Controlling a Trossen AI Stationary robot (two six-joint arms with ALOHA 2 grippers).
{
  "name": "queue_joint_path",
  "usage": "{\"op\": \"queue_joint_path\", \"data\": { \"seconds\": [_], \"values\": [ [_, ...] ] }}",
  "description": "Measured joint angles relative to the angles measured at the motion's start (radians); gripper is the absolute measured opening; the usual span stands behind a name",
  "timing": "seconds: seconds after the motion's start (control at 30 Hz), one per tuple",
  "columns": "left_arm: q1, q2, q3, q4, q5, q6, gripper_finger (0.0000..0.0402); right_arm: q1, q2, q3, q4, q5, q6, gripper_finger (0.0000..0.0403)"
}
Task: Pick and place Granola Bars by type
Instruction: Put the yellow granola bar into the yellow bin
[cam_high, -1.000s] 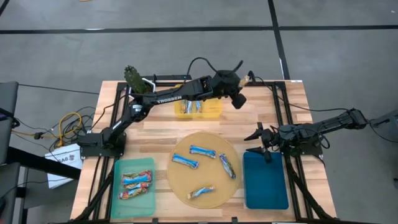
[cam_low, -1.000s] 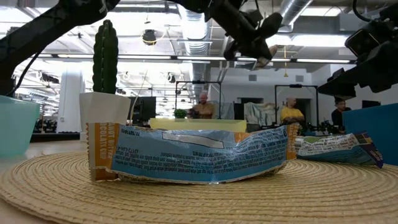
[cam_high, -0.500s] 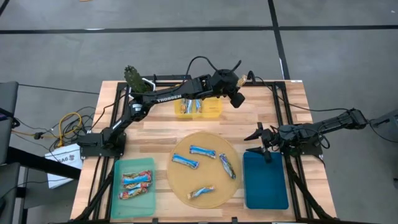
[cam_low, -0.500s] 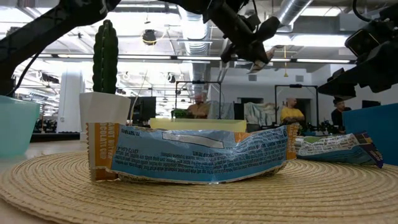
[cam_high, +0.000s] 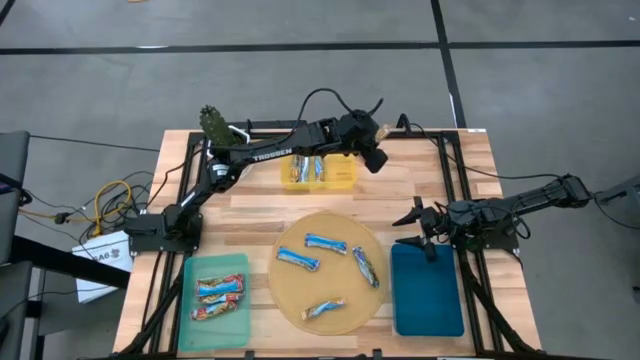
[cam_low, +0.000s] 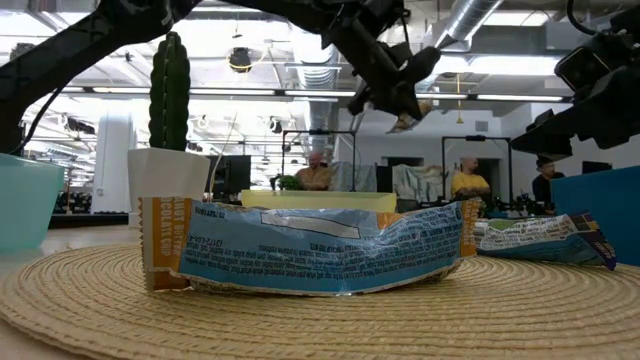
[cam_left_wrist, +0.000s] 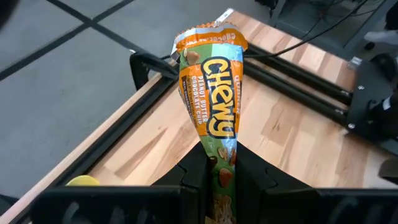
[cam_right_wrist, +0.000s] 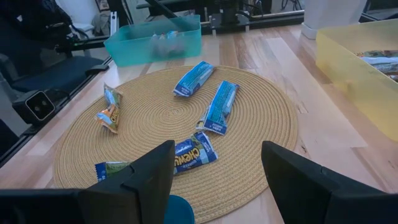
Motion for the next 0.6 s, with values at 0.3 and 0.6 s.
{"op": "queue_joint_path", "data": {
  "seconds": [0.3,0.6],
  "values": [
    [0.014,0.000,-0.011,-0.038,0.001,0.023,0.0041,0.000,0.000,0.000,0.000,0.000,0.000,0.0234],
    [0.014,-0.081,-0.239,0.067,0.021,0.044,0.0041,0.000,0.000,0.000,0.000,0.000,0.000,0.0234]
  ]
}}
